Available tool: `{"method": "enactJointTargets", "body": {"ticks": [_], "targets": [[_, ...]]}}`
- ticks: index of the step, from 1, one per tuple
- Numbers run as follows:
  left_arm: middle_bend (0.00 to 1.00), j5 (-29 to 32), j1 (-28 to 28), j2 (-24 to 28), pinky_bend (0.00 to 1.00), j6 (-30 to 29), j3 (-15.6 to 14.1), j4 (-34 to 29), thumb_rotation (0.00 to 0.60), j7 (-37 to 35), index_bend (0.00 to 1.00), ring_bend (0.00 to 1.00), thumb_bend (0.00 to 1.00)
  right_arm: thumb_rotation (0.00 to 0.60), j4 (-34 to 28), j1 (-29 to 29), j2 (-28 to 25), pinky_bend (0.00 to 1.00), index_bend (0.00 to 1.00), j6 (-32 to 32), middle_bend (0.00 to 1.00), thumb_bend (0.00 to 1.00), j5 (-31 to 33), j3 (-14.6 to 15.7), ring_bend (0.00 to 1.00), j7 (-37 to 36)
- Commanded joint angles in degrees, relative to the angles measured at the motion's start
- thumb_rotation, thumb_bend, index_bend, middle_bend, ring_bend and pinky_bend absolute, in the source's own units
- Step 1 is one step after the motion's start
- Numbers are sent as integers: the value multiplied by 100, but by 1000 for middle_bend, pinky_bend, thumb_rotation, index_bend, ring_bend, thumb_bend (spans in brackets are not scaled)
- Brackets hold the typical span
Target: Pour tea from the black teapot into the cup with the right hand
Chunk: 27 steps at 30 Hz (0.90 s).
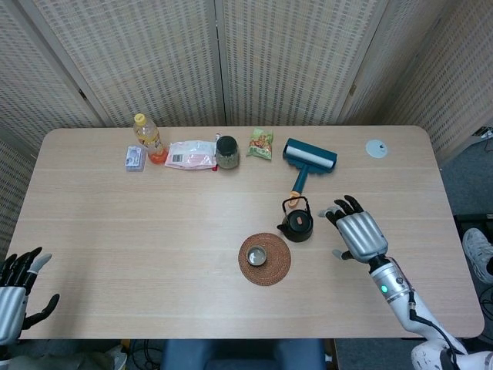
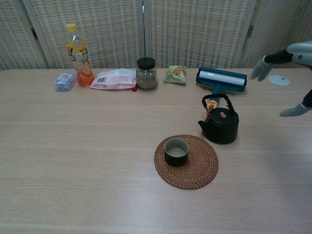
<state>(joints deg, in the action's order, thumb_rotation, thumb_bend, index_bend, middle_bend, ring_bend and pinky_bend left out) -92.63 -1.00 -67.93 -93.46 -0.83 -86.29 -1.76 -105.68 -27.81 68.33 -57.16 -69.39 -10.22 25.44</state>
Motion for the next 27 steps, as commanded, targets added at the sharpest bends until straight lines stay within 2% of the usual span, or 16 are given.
{"method": "enactJointTargets", "body": {"ticks": [1,9,20,23,27], "targets": [[68,0,-1,-5,27,2,0,5,600,-2,147,87,293,600,405,-498,505,52,235,291,259,6,588,-175,65,412],[68,48,-25,-6,27,7,2,41,600,-33,147,87,293,600,985,-1052,1098,35,219,429,258,6,1221,-308,47,669],[68,54,-25,-16,27,33,1,47,600,-28,147,87,293,600,1686,-1656,1605,35,219,709,260,21,1993,-374,47,780],[68,66,-26,-20,27,44,2,53,600,-21,146,88,293,600,1898,-1834,1712,35,219,841,263,102,2291,-404,47,798],[68,87,-34,-19,27,52,3,56,600,-20,147,88,293,600,2118,-2035,1834,35,218,968,268,291,2610,-401,47,815]]}}
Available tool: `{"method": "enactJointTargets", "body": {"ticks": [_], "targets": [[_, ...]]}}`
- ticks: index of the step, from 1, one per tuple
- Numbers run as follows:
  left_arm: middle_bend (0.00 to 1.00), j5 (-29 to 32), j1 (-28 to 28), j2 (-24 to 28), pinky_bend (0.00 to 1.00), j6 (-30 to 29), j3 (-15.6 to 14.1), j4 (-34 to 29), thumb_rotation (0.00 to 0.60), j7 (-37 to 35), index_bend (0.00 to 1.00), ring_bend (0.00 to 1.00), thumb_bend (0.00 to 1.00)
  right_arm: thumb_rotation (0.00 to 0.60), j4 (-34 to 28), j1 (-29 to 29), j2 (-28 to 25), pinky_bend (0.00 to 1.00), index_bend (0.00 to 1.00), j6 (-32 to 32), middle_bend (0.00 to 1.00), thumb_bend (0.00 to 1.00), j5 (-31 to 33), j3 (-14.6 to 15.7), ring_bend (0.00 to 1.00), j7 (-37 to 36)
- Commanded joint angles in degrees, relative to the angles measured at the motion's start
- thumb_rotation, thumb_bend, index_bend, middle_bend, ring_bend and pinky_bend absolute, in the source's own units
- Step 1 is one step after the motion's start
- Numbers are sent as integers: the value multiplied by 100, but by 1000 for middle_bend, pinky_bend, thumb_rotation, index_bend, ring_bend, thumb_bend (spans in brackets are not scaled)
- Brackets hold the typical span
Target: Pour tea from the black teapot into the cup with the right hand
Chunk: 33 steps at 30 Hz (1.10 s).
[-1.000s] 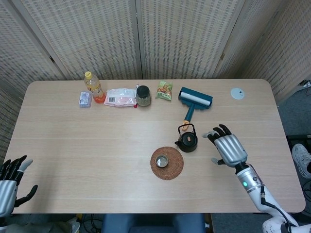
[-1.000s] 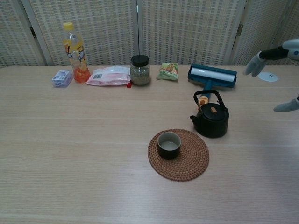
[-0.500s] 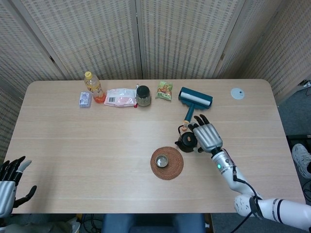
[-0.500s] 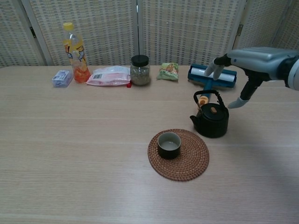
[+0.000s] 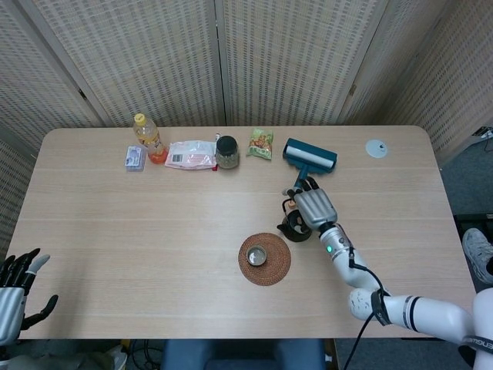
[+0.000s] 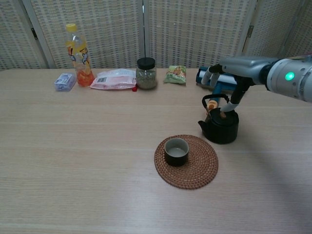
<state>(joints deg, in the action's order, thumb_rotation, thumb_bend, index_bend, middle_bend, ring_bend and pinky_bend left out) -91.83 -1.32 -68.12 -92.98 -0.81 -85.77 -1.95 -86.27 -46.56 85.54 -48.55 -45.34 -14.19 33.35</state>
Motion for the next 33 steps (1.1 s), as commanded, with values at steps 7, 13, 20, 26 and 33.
{"method": "enactJointTargets", "body": {"ticks": [7,13,20,26,33], "targets": [[68,30,-10,0,27,14,4,26,600,-13,147,88,293,600,394,-390,268,35,215,183,272,445,496,62,47,-2],[68,40,-11,-3,26,30,3,39,600,-22,147,88,293,600,601,-555,358,35,213,251,276,554,731,100,47,-45],[68,70,-20,-11,27,58,-3,59,600,-32,147,87,293,600,891,-726,464,35,212,364,288,590,1027,179,47,-50],[68,104,-21,-6,27,82,6,59,600,-19,147,88,293,600,1132,-870,558,35,213,480,315,603,1219,222,47,-77],[68,112,-16,-7,27,100,9,54,600,4,146,88,293,600,1280,-996,604,35,212,554,362,604,1435,331,47,-34]]}}
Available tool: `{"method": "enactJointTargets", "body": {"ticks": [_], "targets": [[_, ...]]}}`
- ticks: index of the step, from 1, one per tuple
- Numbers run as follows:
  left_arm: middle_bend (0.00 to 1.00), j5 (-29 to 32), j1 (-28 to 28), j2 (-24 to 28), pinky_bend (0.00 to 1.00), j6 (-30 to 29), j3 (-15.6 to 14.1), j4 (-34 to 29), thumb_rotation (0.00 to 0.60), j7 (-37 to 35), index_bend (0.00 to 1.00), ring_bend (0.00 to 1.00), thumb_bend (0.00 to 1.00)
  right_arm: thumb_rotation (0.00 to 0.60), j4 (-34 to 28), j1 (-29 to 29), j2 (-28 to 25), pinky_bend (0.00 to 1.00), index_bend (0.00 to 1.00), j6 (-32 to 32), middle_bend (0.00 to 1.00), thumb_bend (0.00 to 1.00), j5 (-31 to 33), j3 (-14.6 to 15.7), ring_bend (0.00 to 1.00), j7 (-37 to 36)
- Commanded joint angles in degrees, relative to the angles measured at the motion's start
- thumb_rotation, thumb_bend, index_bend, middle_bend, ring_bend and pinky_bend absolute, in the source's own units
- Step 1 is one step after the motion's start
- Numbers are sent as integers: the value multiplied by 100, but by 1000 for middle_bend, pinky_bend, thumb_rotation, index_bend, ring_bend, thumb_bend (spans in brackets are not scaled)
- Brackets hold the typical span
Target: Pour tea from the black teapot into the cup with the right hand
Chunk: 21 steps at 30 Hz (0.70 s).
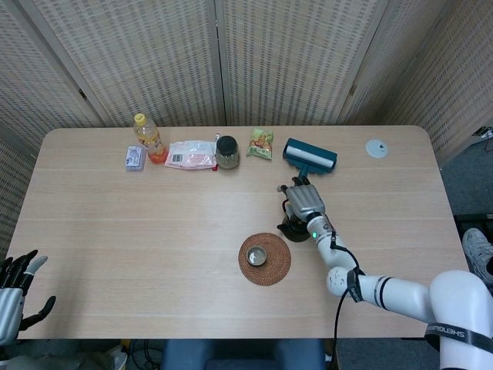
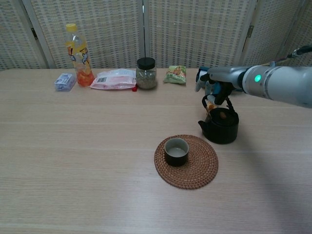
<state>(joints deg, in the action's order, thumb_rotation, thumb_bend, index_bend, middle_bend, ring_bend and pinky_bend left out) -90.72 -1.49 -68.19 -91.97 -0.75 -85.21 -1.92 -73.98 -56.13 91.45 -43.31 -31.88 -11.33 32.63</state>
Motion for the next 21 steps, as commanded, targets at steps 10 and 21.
{"method": "enactJointTargets", "body": {"ticks": [10,21], "targets": [[68,18,-10,2,27,-3,7,12,600,-12,147,88,293,600,112,-75,-4,35,212,81,413,604,140,90,64,-151],[68,-24,1,-15,27,-43,26,20,600,-26,147,87,293,600,-720,113,-512,35,213,-237,480,599,-325,199,180,-362]]}}
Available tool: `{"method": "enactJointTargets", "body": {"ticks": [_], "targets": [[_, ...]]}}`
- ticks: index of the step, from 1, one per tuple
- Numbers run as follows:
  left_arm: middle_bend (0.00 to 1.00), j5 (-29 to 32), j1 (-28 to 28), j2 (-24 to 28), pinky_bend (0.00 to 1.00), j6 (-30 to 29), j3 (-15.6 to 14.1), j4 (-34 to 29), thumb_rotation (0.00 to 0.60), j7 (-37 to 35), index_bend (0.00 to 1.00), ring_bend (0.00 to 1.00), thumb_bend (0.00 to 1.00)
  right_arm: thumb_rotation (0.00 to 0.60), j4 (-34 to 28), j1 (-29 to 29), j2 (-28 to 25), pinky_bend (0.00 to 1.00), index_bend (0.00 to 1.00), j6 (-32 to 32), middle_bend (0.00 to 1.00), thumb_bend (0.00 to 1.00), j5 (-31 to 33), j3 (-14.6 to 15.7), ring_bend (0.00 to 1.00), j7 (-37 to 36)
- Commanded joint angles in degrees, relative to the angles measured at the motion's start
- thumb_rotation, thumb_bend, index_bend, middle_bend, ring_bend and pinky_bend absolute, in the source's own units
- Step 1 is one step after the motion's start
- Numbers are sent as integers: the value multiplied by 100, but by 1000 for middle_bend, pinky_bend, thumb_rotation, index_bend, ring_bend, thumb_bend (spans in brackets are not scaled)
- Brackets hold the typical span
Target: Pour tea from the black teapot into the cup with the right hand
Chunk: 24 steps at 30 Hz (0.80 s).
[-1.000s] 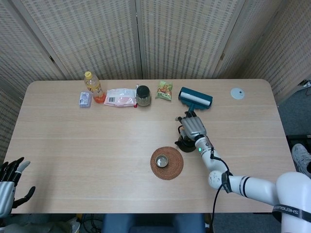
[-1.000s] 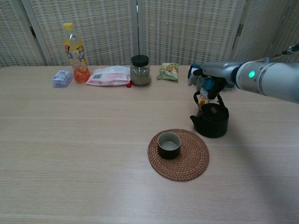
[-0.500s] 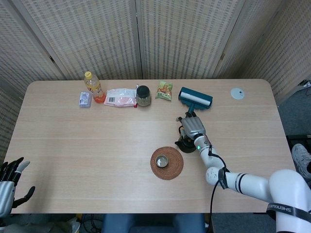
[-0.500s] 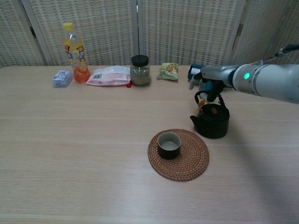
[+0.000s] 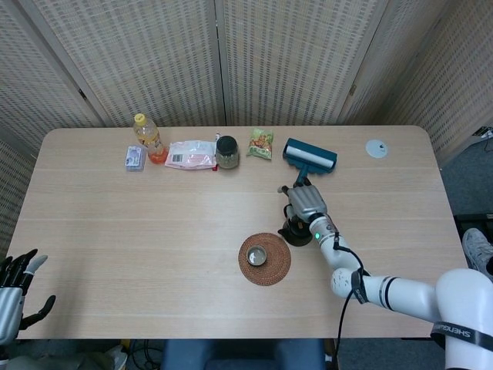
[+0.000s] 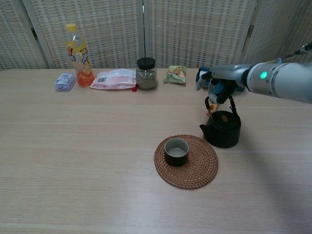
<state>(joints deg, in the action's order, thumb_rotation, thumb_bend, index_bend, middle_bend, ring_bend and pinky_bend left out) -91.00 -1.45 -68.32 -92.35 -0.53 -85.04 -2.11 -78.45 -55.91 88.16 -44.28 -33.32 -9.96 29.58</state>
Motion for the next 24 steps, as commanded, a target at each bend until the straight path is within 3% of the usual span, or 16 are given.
{"method": "enactJointTargets", "body": {"ticks": [1,8,14,19,24], "targets": [[68,4,-5,0,27,-6,2,8,600,-9,147,87,293,600,-372,119,-240,35,213,-187,480,597,-252,91,183,-58],[68,-31,-12,-5,27,-40,-5,15,600,-30,147,87,293,600,-1214,342,-683,38,213,-625,474,562,-762,360,196,60],[68,-49,-34,5,27,-91,-6,16,600,-55,146,88,293,600,-1867,592,-1008,81,212,-996,445,359,-1249,662,196,185],[68,-56,-37,5,27,-96,-10,28,600,-78,146,88,293,600,-2141,777,-1141,148,212,-1261,404,73,-1475,849,206,308],[68,-72,-36,0,27,-102,-13,28,600,-86,146,88,293,600,-2244,945,-1205,149,213,-1424,332,43,-1705,942,207,290]]}}
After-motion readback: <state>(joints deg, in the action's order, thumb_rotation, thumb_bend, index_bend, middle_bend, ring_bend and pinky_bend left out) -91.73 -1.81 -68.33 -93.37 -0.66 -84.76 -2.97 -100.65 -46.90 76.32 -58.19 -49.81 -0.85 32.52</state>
